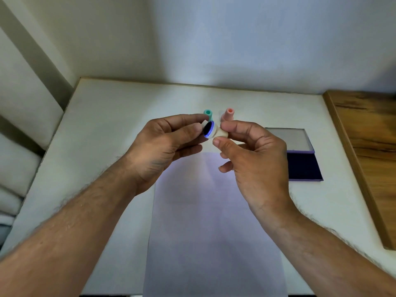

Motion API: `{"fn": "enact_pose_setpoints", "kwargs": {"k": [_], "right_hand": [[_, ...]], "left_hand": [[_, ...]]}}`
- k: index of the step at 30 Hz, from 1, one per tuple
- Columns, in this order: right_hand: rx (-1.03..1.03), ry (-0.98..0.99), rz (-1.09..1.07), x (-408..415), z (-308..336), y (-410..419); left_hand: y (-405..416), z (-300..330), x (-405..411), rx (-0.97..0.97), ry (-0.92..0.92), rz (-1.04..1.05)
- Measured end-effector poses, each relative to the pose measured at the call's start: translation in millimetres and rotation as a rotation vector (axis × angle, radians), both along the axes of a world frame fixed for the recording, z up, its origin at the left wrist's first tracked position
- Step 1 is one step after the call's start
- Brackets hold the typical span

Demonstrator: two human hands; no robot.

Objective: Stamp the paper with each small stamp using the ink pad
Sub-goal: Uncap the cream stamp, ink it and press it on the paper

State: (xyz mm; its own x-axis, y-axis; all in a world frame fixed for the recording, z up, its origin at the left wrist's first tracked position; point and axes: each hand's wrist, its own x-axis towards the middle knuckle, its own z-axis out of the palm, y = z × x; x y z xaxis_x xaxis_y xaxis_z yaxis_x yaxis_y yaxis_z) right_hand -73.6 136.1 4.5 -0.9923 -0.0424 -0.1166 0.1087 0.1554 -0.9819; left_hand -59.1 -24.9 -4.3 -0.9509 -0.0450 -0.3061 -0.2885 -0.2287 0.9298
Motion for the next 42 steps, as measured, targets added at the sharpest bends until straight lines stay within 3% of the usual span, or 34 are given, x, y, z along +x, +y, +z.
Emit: {"fn": "enact_pose_setpoints", "kwargs": {"k": [9,26,42], "right_hand": [[0.098,0.031,-0.007,-0.7,-1.1,0.6],[0.36,0.307,0.01,3.9,-3.3,3.1],[-0.097,-0.163,0.115,-17.4,0.0,12.2]], "left_hand": [[1.4,-3.6,0.6,-0.066,0.005,-0.052],[-2.6,-1.3,1.3,-0.092,0.005,-0.039],[4.4,2.8,1.2,-0.313,0.128,0.044]]}}
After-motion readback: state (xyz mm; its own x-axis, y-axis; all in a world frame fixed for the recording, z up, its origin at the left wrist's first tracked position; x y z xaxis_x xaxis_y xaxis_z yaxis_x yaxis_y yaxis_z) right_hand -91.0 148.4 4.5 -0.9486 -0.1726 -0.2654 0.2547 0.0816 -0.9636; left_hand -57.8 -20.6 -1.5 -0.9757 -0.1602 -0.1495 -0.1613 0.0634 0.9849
